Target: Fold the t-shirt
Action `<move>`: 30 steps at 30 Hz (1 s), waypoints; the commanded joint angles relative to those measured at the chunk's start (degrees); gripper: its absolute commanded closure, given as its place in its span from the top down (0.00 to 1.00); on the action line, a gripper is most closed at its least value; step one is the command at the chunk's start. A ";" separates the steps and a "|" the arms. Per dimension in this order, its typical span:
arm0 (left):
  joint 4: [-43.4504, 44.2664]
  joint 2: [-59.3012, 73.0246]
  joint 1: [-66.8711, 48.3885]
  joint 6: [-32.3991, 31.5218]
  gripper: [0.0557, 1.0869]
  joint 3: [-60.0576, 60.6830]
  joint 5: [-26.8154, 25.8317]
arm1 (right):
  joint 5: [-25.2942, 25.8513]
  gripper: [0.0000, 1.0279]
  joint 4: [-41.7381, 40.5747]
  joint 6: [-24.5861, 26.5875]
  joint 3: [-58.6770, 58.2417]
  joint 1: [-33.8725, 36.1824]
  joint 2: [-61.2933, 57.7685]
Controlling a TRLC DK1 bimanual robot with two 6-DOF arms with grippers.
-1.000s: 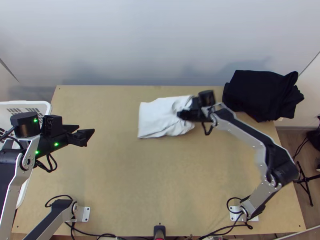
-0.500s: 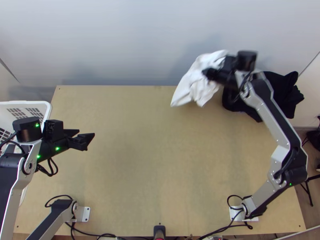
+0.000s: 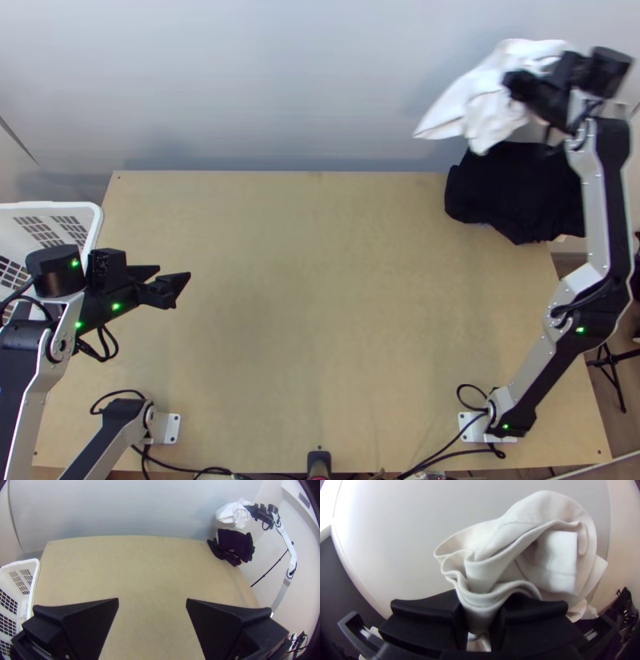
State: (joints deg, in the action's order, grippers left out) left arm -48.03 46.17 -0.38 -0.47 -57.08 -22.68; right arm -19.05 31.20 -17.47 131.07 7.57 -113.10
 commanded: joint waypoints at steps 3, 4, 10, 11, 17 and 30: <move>0.13 -1.08 0.12 0.12 0.95 1.62 0.00 | -0.02 0.03 0.09 1.65 0.42 13.08 -2.74; 0.13 -1.00 0.03 0.12 0.95 1.71 0.00 | -0.02 0.03 0.00 2.36 -0.28 13.96 -2.74; 0.22 -1.35 -0.23 0.12 0.95 2.50 0.00 | -0.02 0.03 0.09 6.31 -8.90 16.86 -0.19; 0.22 -1.35 -0.23 0.29 0.95 2.68 0.00 | -0.02 0.03 0.09 7.19 -11.09 17.21 0.34; -0.05 -2.14 0.29 1.44 0.95 2.85 0.09 | -0.02 0.03 -0.35 10.44 -25.07 17.21 5.87; -0.66 -3.11 1.26 1.96 0.95 2.15 0.09 | 1.56 0.03 -6.68 14.05 -43.53 17.12 9.30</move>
State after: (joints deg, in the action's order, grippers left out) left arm -48.27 43.46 0.40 1.13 -54.50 -22.63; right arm -18.44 27.20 -5.10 95.48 24.12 -104.99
